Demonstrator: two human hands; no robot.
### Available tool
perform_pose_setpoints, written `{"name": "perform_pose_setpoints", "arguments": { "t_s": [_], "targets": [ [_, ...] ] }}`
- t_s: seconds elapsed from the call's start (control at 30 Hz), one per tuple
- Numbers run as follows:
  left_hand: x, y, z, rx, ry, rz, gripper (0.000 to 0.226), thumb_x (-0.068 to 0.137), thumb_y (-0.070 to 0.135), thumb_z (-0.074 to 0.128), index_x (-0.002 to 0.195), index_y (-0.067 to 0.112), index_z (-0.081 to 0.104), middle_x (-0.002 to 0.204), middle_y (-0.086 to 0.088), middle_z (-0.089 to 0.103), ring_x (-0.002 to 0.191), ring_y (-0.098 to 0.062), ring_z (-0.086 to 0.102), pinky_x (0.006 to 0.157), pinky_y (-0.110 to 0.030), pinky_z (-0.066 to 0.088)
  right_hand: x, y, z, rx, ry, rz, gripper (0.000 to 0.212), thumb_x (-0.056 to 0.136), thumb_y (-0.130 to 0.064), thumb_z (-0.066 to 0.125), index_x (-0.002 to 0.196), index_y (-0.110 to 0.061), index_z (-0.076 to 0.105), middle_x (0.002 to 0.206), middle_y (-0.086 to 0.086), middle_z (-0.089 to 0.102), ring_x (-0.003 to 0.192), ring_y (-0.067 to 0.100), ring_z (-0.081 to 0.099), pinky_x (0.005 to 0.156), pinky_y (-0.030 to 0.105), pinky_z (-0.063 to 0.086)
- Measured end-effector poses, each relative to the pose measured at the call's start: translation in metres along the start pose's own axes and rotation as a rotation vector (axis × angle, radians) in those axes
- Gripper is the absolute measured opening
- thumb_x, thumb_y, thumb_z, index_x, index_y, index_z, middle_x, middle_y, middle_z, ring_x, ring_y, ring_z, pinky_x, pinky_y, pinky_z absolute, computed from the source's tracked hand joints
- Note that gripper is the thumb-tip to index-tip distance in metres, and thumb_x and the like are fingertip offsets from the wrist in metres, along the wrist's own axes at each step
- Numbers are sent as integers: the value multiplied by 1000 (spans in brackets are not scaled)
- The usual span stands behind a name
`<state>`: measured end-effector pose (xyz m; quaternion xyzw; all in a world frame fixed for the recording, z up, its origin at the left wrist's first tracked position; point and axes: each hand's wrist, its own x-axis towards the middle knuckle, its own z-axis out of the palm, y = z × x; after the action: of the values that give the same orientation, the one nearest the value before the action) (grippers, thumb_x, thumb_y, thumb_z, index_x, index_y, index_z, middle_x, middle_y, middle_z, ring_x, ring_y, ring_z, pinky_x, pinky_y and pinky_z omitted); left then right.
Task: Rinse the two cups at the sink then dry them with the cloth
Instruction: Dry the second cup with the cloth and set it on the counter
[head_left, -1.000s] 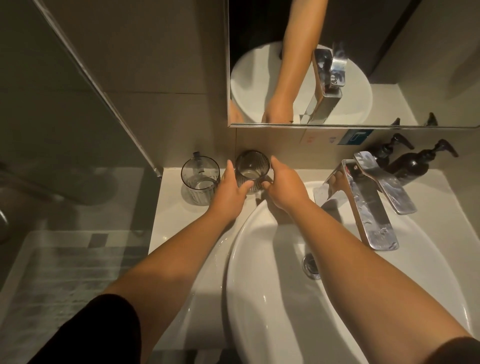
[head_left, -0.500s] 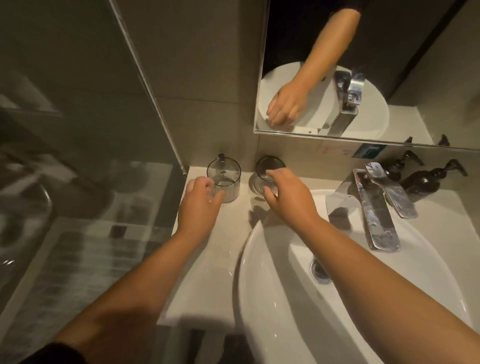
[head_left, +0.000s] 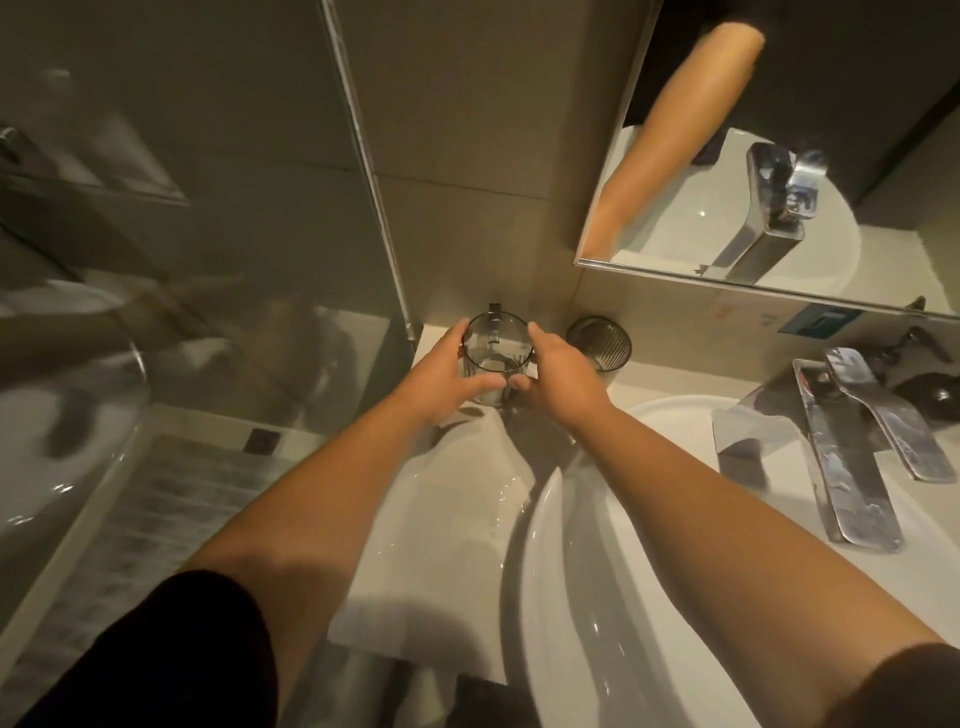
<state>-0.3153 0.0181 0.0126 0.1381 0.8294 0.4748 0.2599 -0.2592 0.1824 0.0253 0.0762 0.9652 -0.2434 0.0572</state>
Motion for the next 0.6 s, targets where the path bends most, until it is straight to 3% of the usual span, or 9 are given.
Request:
{"name": "perform_pose_setpoints", "arguments": {
  "t_s": [0.1, 0.2, 0.3, 0.37, 0.5, 0.6],
  "targets": [
    [0, 1, 0, 27, -18, 12, 94, 85, 22, 80, 157, 20, 20, 136, 10, 42, 124, -3, 41, 100, -19, 29, -1, 0, 4, 74, 22, 21, 72, 86, -23, 68, 145, -9, 30, 140, 16, 48, 125, 31, 48, 99, 39, 40],
    [2, 1, 3, -17, -43, 6, 95, 88, 31, 75, 159, 21, 13, 145, 10, 36, 132, -8, 41, 101, -22, 32, -5, -3, 10, 152, 104, 37, 65, 79, -26, 74, 135, -14, 43, 127, 9, 58, 113, 27, 57, 90, 39, 48],
    [5, -1, 7, -50, 22, -58, 76, 101, 46, 51, 161, 25, 8, 164, 1, 24, 146, -16, 34, 110, -25, 27, -11, -7, 17, 235, 146, 110, 56, 76, -27, 78, 120, -14, 46, 113, 5, 61, 95, 25, 62, 79, 37, 50],
    [8, -3, 9, -67, 83, -58, 59, 107, 41, 38, 160, 26, 16, 165, -3, 26, 148, -17, 31, 110, -23, 22, -13, -9, 21, 253, 129, 136, 57, 75, -31, 79, 118, -14, 44, 112, 6, 61, 93, 26, 63, 77, 37, 49],
    [12, -7, 5, -59, 154, -53, 46, 108, 27, 37, 153, 19, 34, 147, -6, 51, 136, -19, 47, 106, -24, 32, -14, -10, 13, 234, 95, 89, 73, 73, -34, 80, 130, -12, 41, 128, 11, 48, 106, 27, 58, 88, 37, 47],
    [15, -9, 1, -26, 169, -45, 35, 107, 28, 41, 137, 11, 49, 122, -5, 61, 114, -20, 58, 94, -28, 41, -8, -10, 0, 96, 61, -67, 94, 74, -32, 80, 145, -6, 25, 148, 16, 28, 133, 31, 37, 110, 38, 34]
  ]
}}
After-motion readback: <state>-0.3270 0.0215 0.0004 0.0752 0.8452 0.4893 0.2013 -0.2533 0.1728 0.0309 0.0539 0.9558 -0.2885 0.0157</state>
